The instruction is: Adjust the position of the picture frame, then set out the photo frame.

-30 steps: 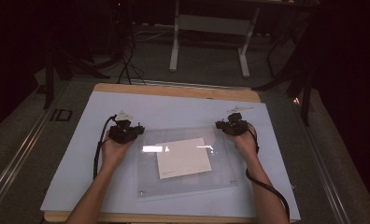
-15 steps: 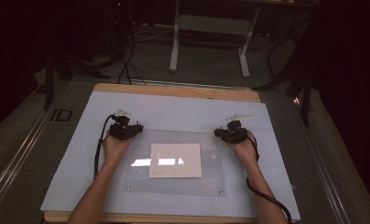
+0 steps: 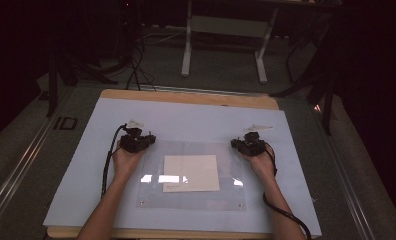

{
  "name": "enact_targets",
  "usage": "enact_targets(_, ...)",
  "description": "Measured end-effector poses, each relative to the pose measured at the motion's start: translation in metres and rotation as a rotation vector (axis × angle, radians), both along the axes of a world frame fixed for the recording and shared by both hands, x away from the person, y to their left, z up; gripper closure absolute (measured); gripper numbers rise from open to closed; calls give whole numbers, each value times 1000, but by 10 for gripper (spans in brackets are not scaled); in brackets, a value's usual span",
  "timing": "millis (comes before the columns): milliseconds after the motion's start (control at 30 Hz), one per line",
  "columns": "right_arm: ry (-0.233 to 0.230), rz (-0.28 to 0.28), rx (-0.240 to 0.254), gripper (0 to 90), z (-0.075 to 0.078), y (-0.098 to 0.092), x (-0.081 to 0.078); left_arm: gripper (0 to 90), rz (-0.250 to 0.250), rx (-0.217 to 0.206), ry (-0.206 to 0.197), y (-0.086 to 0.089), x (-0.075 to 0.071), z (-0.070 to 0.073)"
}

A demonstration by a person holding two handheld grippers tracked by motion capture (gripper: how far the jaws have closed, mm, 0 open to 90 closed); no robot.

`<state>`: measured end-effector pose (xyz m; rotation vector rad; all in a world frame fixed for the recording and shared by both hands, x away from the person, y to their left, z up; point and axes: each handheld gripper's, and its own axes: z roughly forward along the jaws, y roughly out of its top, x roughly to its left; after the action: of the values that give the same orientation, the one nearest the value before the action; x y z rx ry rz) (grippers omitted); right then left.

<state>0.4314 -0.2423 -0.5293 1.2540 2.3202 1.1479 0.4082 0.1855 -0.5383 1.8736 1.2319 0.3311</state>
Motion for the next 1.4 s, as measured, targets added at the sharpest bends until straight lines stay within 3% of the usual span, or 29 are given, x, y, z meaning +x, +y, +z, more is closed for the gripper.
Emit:
enact_targets(100,-5,-1,2,830,-1,0,-1,814,9,-21,-16,1,-2,-4)
enact_targets(533,-23,6,33,815,-5,-3,-2,803,13,-5,-20,0,-3,-4)
enact_targets(633,-28,9,32,811,-5,-3,-2,732,22,-9,-23,1,-3,-4)
enact_targets(733,-29,12,27,807,-5,-3,-2,691,21,-16,-51,3,-5,-1)
enact_targets(833,-30,12,28,799,-5,-4,-1,655,12,4,-131,4,-11,3)
enact_targets(867,-30,12,28,799,-5,-4,-1,647,12,4,-131,4,-11,3)
enact_targets(900,-30,13,28,798,-5,-4,-2,647,10,-1,-168,5,-13,5)
enact_targets(1000,-32,11,25,793,-5,-4,-2,684,13,-15,-215,7,-17,10)
enact_targets(1167,-31,-2,40,774,-5,-5,-2,838,0,30,-248,1,-20,12)
enact_targets(1400,-34,-5,30,740,-5,-5,-2,846,4,21,-246,1,-20,12)
